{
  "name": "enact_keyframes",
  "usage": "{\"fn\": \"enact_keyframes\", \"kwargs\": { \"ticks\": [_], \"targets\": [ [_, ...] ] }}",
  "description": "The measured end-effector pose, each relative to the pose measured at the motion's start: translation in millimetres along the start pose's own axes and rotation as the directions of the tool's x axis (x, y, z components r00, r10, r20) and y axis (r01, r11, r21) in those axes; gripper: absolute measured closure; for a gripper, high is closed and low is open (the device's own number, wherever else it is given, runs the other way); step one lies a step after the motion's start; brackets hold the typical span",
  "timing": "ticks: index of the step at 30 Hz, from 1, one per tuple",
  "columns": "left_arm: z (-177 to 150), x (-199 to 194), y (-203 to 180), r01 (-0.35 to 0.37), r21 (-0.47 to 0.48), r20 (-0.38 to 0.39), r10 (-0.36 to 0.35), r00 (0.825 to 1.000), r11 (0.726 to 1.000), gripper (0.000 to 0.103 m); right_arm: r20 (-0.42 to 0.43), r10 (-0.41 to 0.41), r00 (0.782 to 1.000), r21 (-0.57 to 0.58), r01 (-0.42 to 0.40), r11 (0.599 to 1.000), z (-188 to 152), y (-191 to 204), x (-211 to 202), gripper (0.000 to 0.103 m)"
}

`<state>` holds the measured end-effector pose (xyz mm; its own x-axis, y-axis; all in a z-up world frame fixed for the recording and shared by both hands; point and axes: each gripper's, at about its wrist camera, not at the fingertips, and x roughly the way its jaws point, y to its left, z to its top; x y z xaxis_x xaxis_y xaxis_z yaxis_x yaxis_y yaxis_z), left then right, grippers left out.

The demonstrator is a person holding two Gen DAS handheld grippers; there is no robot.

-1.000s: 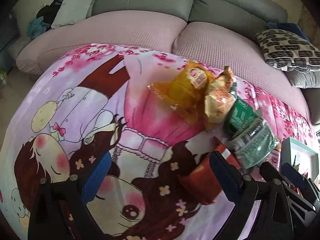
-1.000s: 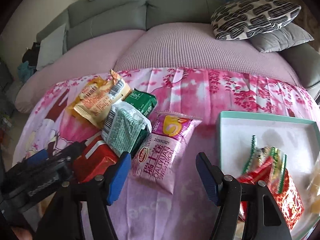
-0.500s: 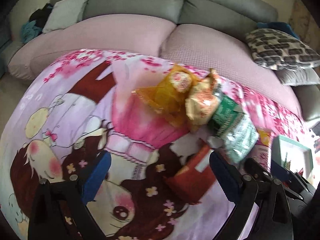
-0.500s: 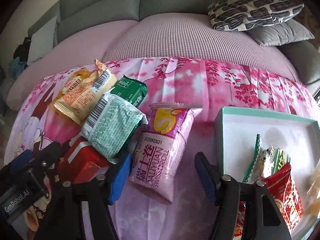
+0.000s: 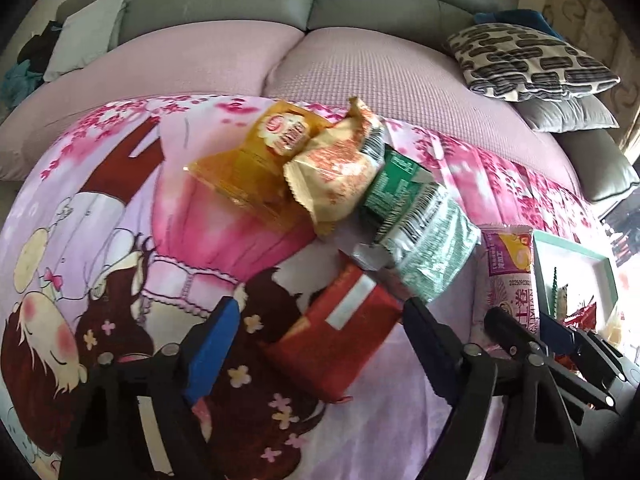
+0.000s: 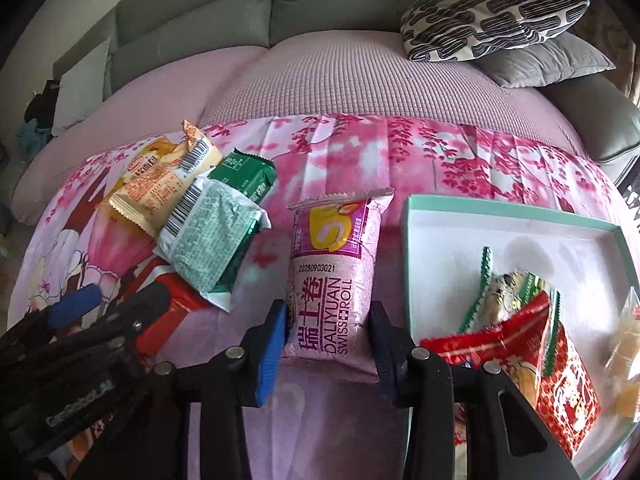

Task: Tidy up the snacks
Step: 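Grasp the pink Swiss roll packet with the right tool while the left tool approaches the red box, then grasp the red box with the left tool while the right tool lifts the Swiss roll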

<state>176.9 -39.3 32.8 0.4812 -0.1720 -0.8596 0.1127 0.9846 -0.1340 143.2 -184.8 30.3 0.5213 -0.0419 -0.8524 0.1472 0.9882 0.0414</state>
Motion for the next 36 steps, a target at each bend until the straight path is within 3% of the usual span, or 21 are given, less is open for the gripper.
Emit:
{"fn": "enact_keyframes", "kwargs": {
  "ticks": [4,11,14,23,30,36],
  "targets": [
    [-1.8,-2.0,-6.0,0.013,0.028,-0.001,-0.013,1.000,1.000,0.034,-0.004,-0.002,1.000,-0.002,0.002,1.000,-2.8,0.2,-3.7,0.061],
    [-5.5,-0.2,-10.1,0.005,0.043,-0.024,-0.004,1.000,0.999,0.037,-0.014,0.001,1.000,-0.010,-0.001,1.000,-11.2,0.5,-10.6,0.061],
    [-7.5,-2.3,-11.0,0.002,0.045,-0.035,0.000,0.999,0.999,0.051,-0.017,0.001,1.000,-0.012,-0.001,1.000,-14.5,1.0,-12.6,0.061],
    [-13.5,-0.8,-11.4,-0.031,0.044,-0.055,0.033,0.998,0.999,0.058,-0.036,0.024,0.999,-0.009,-0.025,1.000,-25.2,-1.1,-20.7,0.061],
    [-13.1,0.5,2.9,-0.050,-0.020,-0.062,0.049,0.997,0.999,0.060,-0.044,0.037,0.998,-0.013,-0.037,0.999,-27.5,-2.1,-20.4,0.061],
    [-13.1,7.6,-3.4,-0.089,0.013,-0.063,0.090,0.994,0.996,0.060,-0.046,0.047,0.998,-0.006,-0.047,0.999,-25.5,-3.7,-16.4,0.061]
  ]
}}
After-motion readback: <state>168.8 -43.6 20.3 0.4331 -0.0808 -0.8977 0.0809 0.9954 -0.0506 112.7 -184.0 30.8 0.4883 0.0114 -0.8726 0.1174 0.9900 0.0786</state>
